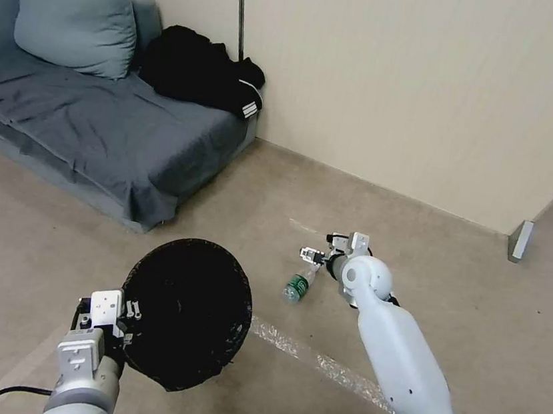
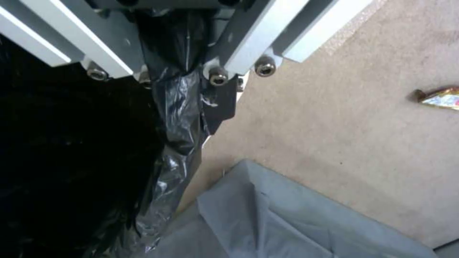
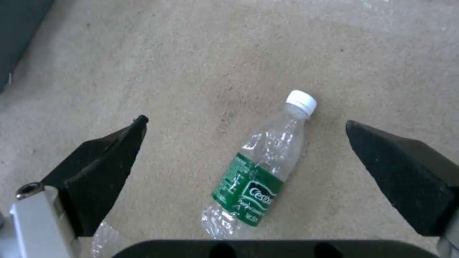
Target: Pick up the trash bin, then pick up the garbage from the floor and place it into the trash bin.
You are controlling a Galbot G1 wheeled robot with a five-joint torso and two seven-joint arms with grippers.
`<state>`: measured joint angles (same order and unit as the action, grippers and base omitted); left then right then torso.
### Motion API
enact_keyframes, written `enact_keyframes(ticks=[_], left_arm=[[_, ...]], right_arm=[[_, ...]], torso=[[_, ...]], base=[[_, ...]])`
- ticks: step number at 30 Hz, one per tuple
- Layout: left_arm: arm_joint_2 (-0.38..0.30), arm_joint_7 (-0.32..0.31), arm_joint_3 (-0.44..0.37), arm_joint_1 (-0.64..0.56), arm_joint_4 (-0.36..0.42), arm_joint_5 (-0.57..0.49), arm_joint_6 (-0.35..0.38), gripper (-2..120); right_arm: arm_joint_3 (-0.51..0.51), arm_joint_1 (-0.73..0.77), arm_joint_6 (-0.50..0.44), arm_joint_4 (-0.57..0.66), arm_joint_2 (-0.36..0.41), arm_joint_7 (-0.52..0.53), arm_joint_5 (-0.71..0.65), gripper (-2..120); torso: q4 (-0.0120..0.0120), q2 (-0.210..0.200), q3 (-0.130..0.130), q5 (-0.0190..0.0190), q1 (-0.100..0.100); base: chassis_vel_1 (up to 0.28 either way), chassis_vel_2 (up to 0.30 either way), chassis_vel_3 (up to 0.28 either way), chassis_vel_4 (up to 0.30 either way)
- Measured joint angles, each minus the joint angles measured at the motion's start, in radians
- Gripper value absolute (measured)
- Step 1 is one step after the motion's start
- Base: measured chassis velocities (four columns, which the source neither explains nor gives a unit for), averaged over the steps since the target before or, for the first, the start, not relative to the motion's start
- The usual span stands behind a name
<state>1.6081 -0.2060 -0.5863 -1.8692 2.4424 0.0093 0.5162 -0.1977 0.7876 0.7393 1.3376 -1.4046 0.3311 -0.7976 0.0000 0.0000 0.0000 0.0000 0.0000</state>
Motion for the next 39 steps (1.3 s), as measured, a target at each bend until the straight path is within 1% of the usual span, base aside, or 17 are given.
enact_keyframes(ticks=[7,11,12,14,15,18,19,21,34,36,39], left_arm=[[0.000,-0.002,0.012,-0.010,0.005,0.012,-0.005,1],[0.000,-0.003,0.010,-0.015,0.009,0.014,-0.008,1],[0.000,-0.003,0.010,-0.015,0.009,0.014,-0.008,1],[0.000,-0.003,0.007,-0.017,0.010,0.014,-0.009,1],[0.000,-0.003,0.007,-0.017,0.010,0.014,-0.009,1],[0.000,-0.004,0.004,-0.019,0.013,0.014,-0.009,1],[0.000,-0.004,0.004,-0.019,0.013,0.014,-0.009,1],[0.000,-0.004,0.003,-0.020,0.013,0.014,-0.010,1],[0.000,-0.010,0.010,-0.017,0.013,0.020,-0.015,1],[0.000,-0.012,0.011,-0.018,0.010,0.021,-0.017,1],[0.000,-0.012,0.013,-0.019,0.010,0.022,-0.019,1]], right_arm=[[0.008,-0.021,-0.001,-0.078,-0.026,-0.002,0.016,100],[0.009,-0.055,-0.002,-0.170,-0.052,-0.021,0.071,100],[0.009,-0.055,-0.002,-0.170,-0.052,-0.021,0.071,100],[0.009,-0.070,-0.009,-0.221,-0.066,-0.036,0.107,100],[0.009,-0.070,-0.009,-0.221,-0.066,-0.036,0.107,100],[0.005,-0.102,-0.034,-0.304,-0.086,-0.059,0.154,100],[0.005,-0.102,-0.034,-0.304,-0.086,-0.059,0.154,100],[-0.003,-0.128,-0.046,-0.355,-0.099,-0.074,0.174,100],[-0.027,-0.163,-0.082,-0.447,-0.149,-0.112,0.223,100],[-0.034,-0.169,-0.097,-0.488,-0.166,-0.122,0.243,100],[-0.045,-0.171,-0.108,-0.517,-0.180,-0.129,0.260,98]], torso=[[0.0000,0.000,0.000,0.0000,0.000],[0.0000,0.000,0.000,0.0000,0.000],[0.0000,0.000,0.000,0.0000,0.000],[0.0000,0.000,0.000,0.0000,0.000],[0.0000,0.000,0.000,0.0000,0.000],[0.0000,0.000,0.000,0.0000,0.000],[0.0000,0.000,0.000,0.0000,0.000],[0.0000,0.000,0.000,-0.0001,0.000],[0.0000,0.000,0.000,-0.0001,0.000],[0.0001,0.000,0.000,-0.0001,0.000],[0.0001,0.000,0.000,0.0000,0.000]], base=[[0.000,0.000,0.000,0.000],[0.000,0.000,0.000,0.000],[0.000,0.000,0.000,0.000],[0.000,0.000,0.000,0.000],[0.000,0.000,0.000,0.000],[0.000,0.000,0.000,0.000],[0.000,0.000,0.000,0.000],[0.000,0.000,0.000,0.000],[0.000,0.000,0.000,0.000],[0.000,0.000,0.000,0.000],[0.000,0.000,0.000,0.000]])
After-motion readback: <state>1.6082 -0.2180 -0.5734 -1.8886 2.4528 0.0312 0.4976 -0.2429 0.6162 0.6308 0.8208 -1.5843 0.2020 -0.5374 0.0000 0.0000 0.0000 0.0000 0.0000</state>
